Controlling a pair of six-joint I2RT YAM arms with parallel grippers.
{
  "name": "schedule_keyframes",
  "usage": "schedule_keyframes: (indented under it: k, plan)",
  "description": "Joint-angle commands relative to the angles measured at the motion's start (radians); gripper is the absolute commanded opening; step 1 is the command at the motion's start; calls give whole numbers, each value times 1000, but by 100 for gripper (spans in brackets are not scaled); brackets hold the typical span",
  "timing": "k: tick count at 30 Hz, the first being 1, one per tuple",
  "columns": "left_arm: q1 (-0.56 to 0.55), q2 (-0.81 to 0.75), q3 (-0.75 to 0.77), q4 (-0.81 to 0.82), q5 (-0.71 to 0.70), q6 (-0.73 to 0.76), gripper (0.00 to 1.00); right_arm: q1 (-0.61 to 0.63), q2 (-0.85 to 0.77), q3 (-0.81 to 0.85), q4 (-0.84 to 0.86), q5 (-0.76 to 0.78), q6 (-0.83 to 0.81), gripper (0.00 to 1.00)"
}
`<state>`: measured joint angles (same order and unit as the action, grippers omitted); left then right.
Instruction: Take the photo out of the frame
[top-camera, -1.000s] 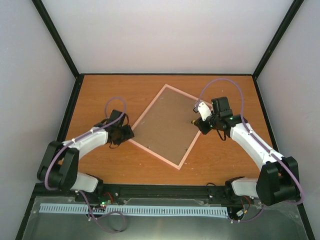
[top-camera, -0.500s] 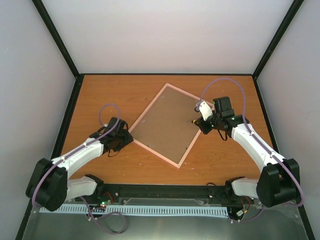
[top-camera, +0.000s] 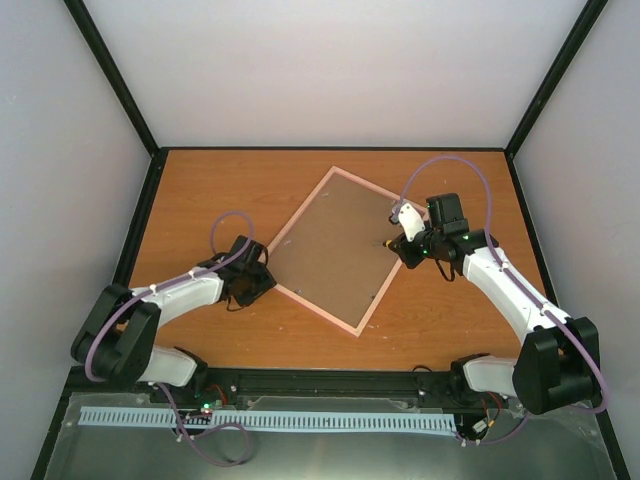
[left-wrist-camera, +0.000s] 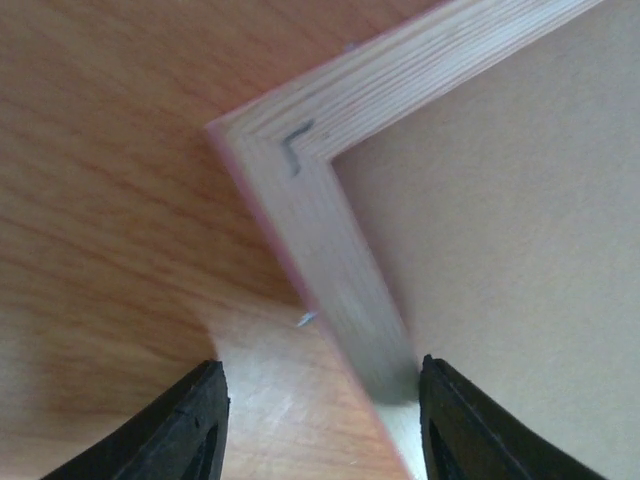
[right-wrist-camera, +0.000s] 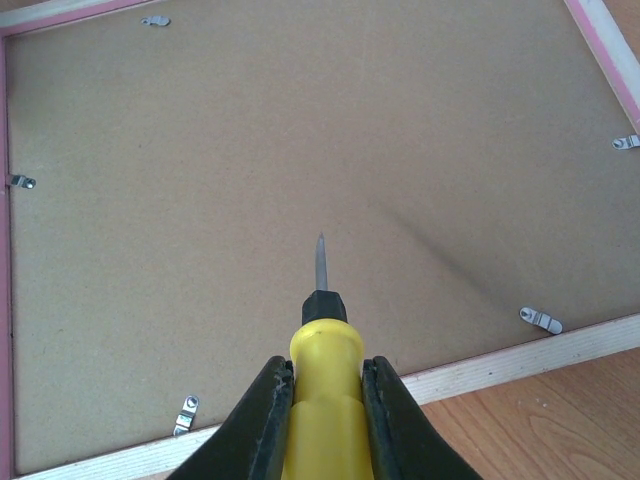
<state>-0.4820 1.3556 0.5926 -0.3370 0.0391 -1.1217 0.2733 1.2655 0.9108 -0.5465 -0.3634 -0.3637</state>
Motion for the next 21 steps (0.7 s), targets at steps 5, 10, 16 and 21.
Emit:
schedule_keyframes:
  k: [5,10,16,21]
  plan:
    - [-13,141,106,-2,-17,8,49,-7,10,-9,2,-8,-19,3]
    - [-13,208,128,2,-39,62,40,-7,14,-7,1,-5,-21,3]
    - [-12,283,195,-9,-35,190,27,-8,12,-6,-2,-5,-28,3]
    - [-4,337,255,-43,-46,321,21,-7,6,-10,-3,-6,-28,3]
